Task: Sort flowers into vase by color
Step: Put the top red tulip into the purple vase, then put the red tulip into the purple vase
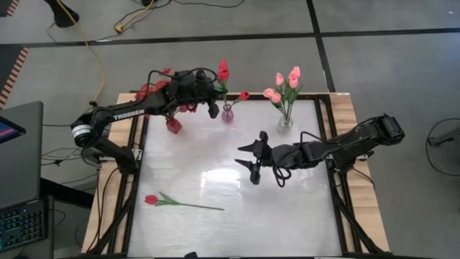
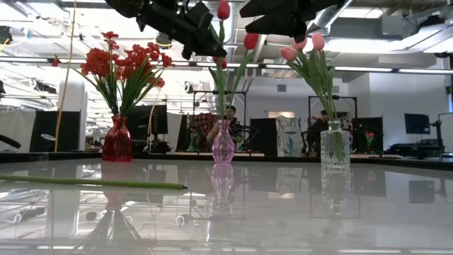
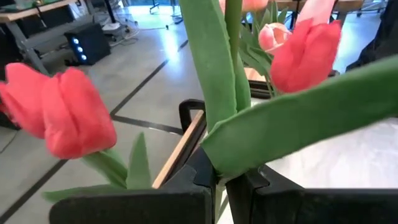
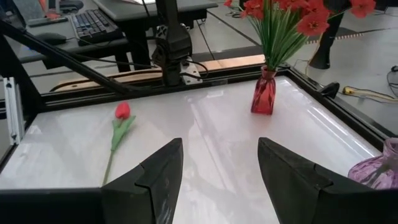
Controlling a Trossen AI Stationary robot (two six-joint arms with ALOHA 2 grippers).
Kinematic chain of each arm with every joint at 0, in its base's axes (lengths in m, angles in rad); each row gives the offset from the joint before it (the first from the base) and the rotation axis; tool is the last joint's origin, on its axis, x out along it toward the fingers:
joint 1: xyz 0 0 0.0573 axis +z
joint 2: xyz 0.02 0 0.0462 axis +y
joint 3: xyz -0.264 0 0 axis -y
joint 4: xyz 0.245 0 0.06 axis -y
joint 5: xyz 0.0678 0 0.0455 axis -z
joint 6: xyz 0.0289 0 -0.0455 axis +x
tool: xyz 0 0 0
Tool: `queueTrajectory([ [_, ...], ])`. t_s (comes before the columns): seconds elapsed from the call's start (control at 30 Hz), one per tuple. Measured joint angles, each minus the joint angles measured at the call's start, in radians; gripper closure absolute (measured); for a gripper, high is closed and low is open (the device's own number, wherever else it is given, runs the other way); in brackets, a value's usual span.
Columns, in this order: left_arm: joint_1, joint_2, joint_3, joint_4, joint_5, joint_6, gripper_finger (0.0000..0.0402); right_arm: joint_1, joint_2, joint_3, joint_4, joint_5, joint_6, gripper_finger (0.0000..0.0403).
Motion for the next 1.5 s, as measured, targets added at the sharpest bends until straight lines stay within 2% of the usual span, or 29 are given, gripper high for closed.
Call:
queueTrajectory([
  [0.27,0.002,0.024,0.0,0.008,0.003,-0.008,0.0399,0.0,0.0,0.0,-0.001,0.0,0.0,0.017],
  [0.7,0.008,0.141,0.0,0.004,0.013,-0.041,0.0399,0.001,0.0,0.0,-0.001,0.0,0.001,0.017],
  [0.87,0.008,0.143,0.0,0.002,-0.014,-0.066,0.0384,0.001,0.0,0.0,-0.001,0.0,0.001,0.017],
  [1.07,0.011,0.141,0.0,0.002,-0.016,-0.075,0.0343,0.001,0.0,0.0,-0.001,0.0,0.001,0.017],
  [1.3,0.011,0.129,0.0,-0.004,-0.021,-0.056,0.0256,0.001,0.0,0.0,-0.001,0.0,0.001,0.017],
  [1.5,0.007,0.06,0.0,-0.097,-0.032,-0.031,0.0191,-0.006,0.0,0.0,-0.001,0.0,0.0,0.017],
])
